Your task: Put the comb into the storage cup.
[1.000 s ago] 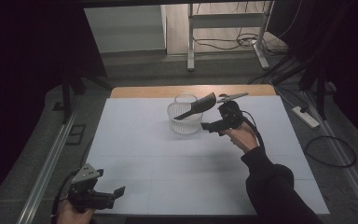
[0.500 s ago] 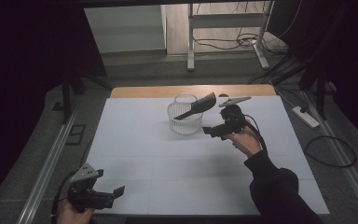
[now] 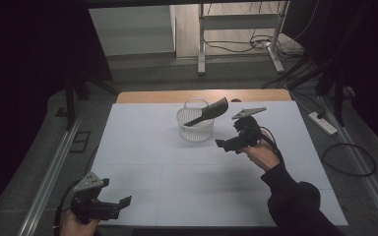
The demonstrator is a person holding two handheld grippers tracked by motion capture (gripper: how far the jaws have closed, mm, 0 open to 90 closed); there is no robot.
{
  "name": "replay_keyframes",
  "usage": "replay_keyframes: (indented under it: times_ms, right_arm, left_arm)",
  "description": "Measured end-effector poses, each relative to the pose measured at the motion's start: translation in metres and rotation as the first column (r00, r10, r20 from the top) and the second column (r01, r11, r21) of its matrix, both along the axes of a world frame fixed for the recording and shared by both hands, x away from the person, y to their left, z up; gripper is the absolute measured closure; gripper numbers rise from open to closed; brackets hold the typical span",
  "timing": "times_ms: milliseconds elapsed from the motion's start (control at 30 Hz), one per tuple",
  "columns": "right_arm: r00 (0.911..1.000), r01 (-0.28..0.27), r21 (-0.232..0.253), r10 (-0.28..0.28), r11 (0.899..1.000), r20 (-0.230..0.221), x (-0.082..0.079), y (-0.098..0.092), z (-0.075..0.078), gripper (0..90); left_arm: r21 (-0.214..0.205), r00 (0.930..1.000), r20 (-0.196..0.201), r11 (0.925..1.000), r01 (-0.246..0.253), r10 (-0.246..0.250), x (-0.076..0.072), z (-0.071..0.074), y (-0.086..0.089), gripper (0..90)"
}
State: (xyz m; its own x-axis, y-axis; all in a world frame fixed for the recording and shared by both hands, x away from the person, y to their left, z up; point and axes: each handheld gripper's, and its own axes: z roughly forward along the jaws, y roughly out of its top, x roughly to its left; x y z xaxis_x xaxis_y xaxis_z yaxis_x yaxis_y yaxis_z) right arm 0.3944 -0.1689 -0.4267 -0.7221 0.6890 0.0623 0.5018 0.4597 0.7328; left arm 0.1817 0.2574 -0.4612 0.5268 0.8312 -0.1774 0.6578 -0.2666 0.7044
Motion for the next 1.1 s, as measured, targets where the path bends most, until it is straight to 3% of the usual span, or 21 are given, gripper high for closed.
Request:
replay_keyframes:
  times_ms: [167, 433, 1100]
  right_arm:
    - [0.9991, -0.039, 0.032, 0.040, 0.999, -0.016, -0.005, -0.003, 0.001, 0.0]
    - [0.9987, -0.044, 0.049, 0.045, 0.998, -0.021, -0.012, -0.006, 0.002, 0.0]
    - [0.9992, -0.040, 0.003, 0.040, 0.999, 0.011, -0.035, -0.011, -0.002, 0.0]
  left_arm:
    - [0.000, 1.0000, 0.001, 1.0000, 0.000, 0.000, 0.000, 0.000, 0.000, 0.0]
    - [-0.004, 1.0000, 0.002, 1.0000, 0.000, 0.000, 0.000, 0.000, 0.000, 0.0]
    - [-0.011, 1.0000, 0.002, 0.9999, -0.002, 0.002, 0.000, 0.000, 0.001, 0.0]
